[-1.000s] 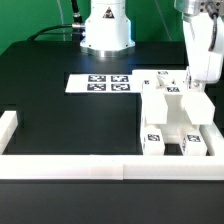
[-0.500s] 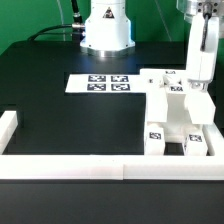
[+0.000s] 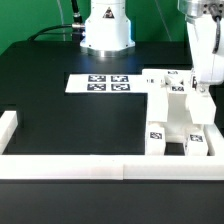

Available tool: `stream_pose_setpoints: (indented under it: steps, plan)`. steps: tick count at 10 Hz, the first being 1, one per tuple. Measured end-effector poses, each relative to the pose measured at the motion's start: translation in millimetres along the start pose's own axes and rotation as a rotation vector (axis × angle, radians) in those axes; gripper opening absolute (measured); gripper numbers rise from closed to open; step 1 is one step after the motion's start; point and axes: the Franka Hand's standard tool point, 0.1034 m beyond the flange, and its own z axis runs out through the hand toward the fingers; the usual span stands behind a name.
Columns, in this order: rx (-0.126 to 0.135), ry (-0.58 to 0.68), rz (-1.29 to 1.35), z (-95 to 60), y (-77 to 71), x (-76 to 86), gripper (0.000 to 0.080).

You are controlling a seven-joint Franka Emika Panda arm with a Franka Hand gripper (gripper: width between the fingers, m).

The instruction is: Assemble chair

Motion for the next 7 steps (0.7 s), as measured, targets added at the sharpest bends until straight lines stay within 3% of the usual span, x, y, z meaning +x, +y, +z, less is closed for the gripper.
stream_pose_setpoints:
  steps: [6,7]
  plan:
    - [-0.008,0.042,-0.529,0.9,2.3,-1.9,0.0649]
    - [0.006,0.052,-0.651,0.3,1.4,-9.1,0.0649]
